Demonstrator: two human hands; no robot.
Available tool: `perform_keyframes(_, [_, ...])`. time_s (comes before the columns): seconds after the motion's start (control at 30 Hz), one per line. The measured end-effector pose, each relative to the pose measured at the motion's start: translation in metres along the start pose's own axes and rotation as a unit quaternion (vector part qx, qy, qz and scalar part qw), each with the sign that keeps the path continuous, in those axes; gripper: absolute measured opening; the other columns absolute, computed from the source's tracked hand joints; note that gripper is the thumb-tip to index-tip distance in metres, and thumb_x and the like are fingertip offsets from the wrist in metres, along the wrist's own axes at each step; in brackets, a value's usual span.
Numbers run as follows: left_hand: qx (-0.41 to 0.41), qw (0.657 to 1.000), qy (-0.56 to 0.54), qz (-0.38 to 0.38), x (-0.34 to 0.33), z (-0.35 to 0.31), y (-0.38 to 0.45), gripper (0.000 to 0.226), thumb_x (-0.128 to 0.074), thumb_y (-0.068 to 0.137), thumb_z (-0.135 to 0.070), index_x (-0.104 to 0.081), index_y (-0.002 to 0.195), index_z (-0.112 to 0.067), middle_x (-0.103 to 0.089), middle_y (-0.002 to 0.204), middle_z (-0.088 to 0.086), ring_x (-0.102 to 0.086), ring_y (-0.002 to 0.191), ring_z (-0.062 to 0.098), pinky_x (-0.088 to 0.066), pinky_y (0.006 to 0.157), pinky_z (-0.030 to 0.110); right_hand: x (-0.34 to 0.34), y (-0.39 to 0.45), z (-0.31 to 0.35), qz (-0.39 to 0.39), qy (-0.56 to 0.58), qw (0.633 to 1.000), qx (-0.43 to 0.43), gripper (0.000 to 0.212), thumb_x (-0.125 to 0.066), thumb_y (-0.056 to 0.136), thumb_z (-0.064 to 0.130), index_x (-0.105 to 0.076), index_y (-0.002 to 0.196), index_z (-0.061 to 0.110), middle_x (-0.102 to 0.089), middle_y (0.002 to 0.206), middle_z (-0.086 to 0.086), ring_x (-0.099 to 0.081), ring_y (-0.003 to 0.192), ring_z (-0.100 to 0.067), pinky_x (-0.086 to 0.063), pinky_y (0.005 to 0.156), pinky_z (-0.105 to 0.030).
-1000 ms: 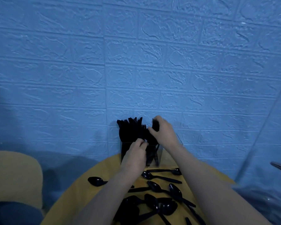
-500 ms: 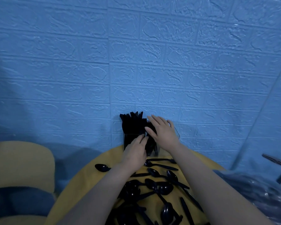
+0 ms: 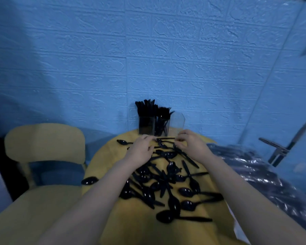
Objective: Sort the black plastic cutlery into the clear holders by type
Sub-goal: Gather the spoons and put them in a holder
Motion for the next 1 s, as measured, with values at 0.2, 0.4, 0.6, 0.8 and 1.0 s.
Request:
perform_keyframes(0.2, [0.011, 0.999, -0.049, -0.014, -0.006, -0.023, -0.077, 0.031, -0.046, 0.099, -0.015, -0.055, 0.128, -0.019, -0.051, 0.128, -0.002, -0.047, 0.118, 0.013, -0.037, 0.097, 0.02, -0.004, -0.079, 0.014, 0.077, 0.002, 0.997, -0.011, 0.015, -0.062, 0.091, 0.026, -0.069, 0.101, 0.017, -0.063, 0.105, 0.001, -0.054, 0.088, -0.01, -0.045, 0.08, -0.024])
perform_keyframes(0.4, [0.019, 0.996, -0.084, -0.024, -0.023, -0.036, -0.13, 0.031, -0.049, 0.095, -0.003, -0.062, 0.119, -0.016, -0.057, 0.119, 0.0, -0.054, 0.107, 0.009, -0.038, 0.086, 0.008, -0.023, -0.146, 0.041, 0.146, 0.01, 0.989, 0.013, 0.024, -0.062, 0.09, 0.032, -0.065, 0.11, 0.019, -0.056, 0.106, 0.005, -0.051, 0.09, -0.006, -0.044, 0.08, -0.021])
perform_keyframes(0.6, [0.052, 0.983, -0.166, -0.06, -0.034, -0.032, -0.163, 0.029, -0.049, 0.092, 0.003, -0.066, 0.111, -0.012, -0.064, 0.112, 0.003, -0.055, 0.095, 0.004, -0.039, 0.074, -0.001, -0.043, -0.172, 0.058, 0.111, -0.096, 0.985, 0.094, 0.042, -0.056, 0.092, 0.038, -0.056, 0.129, 0.017, -0.053, 0.12, 0.001, -0.051, 0.106, -0.016, -0.043, 0.081, -0.029])
perform_keyframes(0.8, [0.084, 0.952, -0.282, -0.087, -0.041, -0.036, -0.182, 0.026, -0.05, 0.093, 0.001, -0.061, 0.114, -0.01, -0.062, 0.109, 0.001, -0.056, 0.1, 0.009, -0.042, 0.076, 0.001, -0.048, -0.181, 0.063, 0.005, -0.14, 0.983, 0.119, 0.028, -0.046, 0.097, 0.02, -0.062, 0.12, 0.013, -0.061, 0.113, -0.003, -0.055, 0.107, -0.02, -0.045, 0.084, -0.029])
perform_keyframes(1.0, [0.075, 0.916, -0.393, -0.014, -0.049, -0.051, -0.194, 0.036, -0.051, 0.097, -0.017, -0.047, 0.133, -0.012, -0.057, 0.124, 0.0, -0.055, 0.112, 0.009, -0.045, 0.088, 0.012, -0.027, -0.177, 0.074, -0.106, 0.247, 0.959, -0.09, 0.02, -0.061, 0.091, 0.017, -0.071, 0.107, 0.014, -0.065, 0.085, 0.008, -0.058, 0.076, -0.006, -0.042, 0.068, -0.019])
Point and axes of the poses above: each hand's wrist, its own y-axis towards the middle knuckle, its own x-axis out of the back of the hand, z = x × y, the point moved 2 cm from there along y, towards the middle knuckle
